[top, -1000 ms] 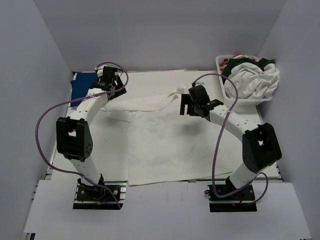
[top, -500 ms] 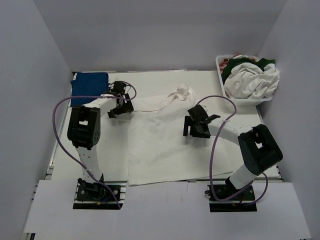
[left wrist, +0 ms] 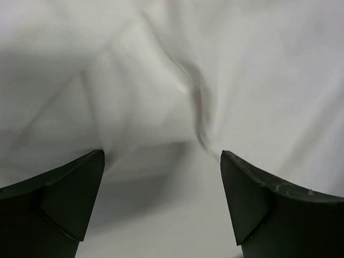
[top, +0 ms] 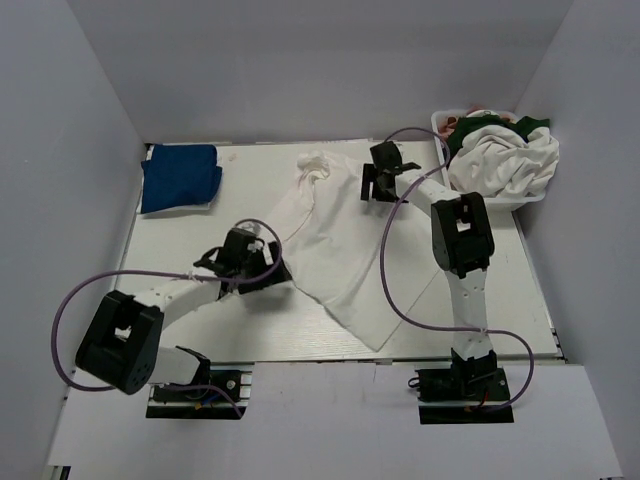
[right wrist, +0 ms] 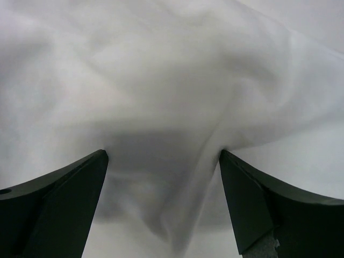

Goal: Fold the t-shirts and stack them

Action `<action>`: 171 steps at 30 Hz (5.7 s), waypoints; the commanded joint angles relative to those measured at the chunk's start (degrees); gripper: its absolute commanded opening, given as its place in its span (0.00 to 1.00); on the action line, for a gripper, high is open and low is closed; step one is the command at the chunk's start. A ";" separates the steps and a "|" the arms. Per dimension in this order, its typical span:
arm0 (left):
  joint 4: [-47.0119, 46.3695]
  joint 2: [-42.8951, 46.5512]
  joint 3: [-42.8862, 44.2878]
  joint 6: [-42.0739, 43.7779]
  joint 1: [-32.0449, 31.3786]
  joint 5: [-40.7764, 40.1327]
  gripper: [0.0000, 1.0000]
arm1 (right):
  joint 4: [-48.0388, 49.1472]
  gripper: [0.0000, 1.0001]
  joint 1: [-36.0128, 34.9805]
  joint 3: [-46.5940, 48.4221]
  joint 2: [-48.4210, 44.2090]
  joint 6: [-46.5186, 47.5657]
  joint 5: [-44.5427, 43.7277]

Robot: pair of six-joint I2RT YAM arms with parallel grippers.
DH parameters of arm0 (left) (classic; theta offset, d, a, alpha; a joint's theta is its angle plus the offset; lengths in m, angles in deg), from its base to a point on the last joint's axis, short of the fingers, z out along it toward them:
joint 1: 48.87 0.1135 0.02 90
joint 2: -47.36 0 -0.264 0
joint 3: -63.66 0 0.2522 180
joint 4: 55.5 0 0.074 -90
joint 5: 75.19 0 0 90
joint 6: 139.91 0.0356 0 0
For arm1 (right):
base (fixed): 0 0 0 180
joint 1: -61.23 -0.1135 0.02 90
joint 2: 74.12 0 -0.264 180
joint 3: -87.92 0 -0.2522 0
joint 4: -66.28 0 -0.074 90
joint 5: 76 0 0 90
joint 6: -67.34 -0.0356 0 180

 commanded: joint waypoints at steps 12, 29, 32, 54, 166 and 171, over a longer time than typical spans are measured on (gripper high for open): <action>18.14 2.36 18.97 5.49 -16.27 0.04 1.00 | 2.03 0.90 -1.36 -0.38 -13.68 14.51 4.24; 29.92 -39.84 61.62 7.42 -11.25 -16.78 0.84 | 11.54 0.90 -4.43 -52.09 -43.97 -8.01 13.47; 29.92 -42.91 63.64 7.42 -11.25 -16.78 0.83 | 12.15 0.90 -4.43 -55.52 -43.26 -9.50 13.30; 28.79 -36.98 56.90 7.95 0.61 -24.78 0.00 | 8.29 0.90 -3.91 -57.37 -38.78 -12.93 7.41; 32.47 -13.22 42.65 5.92 -9.76 -15.72 1.00 | 3.45 0.90 10.68 -56.41 -50.56 -4.41 5.03; 35.37 -35.83 67.40 16.10 -8.53 -24.07 1.00 | 4.50 0.90 10.33 -56.41 -49.77 -3.44 5.91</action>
